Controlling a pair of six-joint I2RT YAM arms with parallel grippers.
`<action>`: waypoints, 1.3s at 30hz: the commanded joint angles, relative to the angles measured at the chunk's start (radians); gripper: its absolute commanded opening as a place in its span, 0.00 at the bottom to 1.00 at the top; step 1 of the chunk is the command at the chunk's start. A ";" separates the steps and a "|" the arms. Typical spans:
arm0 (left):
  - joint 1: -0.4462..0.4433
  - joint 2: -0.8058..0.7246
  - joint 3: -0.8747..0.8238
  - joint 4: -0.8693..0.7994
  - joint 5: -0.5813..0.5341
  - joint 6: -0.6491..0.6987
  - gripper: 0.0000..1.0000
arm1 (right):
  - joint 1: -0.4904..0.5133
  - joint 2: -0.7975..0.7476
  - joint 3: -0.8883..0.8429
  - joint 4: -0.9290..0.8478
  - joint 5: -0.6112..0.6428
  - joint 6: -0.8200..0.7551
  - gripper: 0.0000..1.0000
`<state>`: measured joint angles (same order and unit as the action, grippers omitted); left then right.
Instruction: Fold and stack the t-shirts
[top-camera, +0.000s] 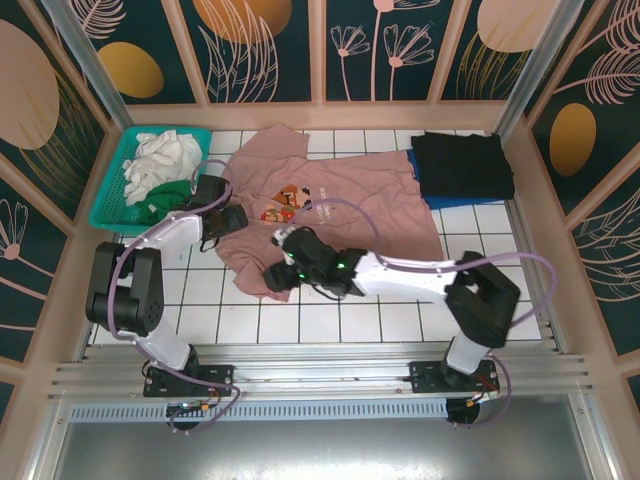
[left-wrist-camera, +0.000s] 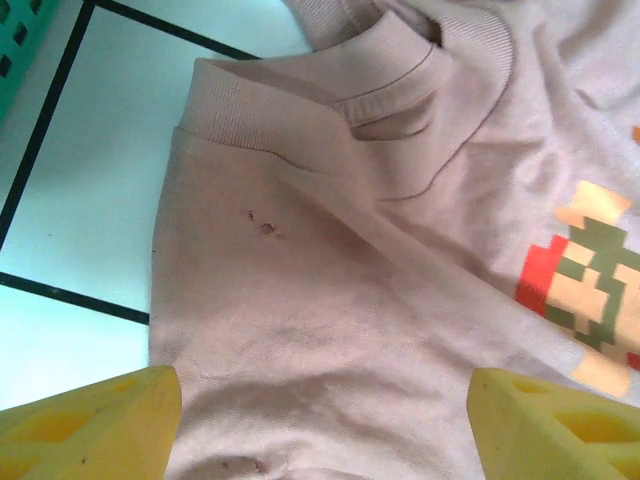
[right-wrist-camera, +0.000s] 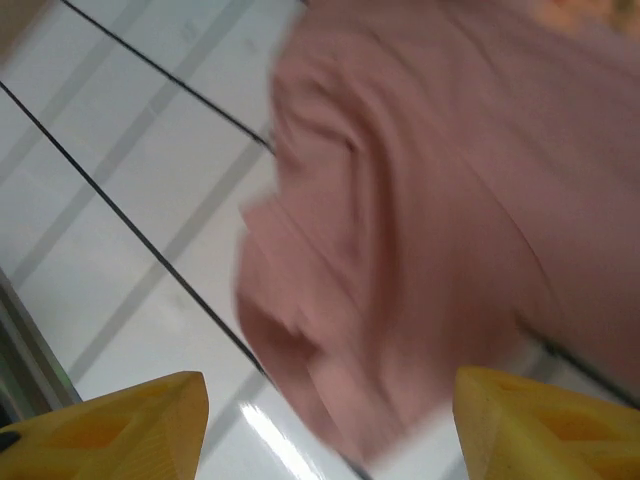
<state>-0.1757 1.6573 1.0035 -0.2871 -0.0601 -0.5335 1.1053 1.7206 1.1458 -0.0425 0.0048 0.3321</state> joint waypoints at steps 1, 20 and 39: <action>0.001 0.092 0.019 0.000 0.013 -0.004 0.73 | 0.049 0.161 0.149 0.103 -0.044 -0.093 0.65; 0.024 0.259 0.199 -0.048 0.028 0.052 0.67 | 0.113 0.467 0.215 0.104 -0.189 -0.172 0.53; 0.048 0.228 0.212 -0.075 0.011 0.069 0.65 | 0.183 0.144 0.018 0.076 -0.235 -0.287 0.52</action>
<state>-0.1360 1.9400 1.2175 -0.3172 -0.0315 -0.4774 1.3087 1.9774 1.2003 0.0399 -0.2745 0.0200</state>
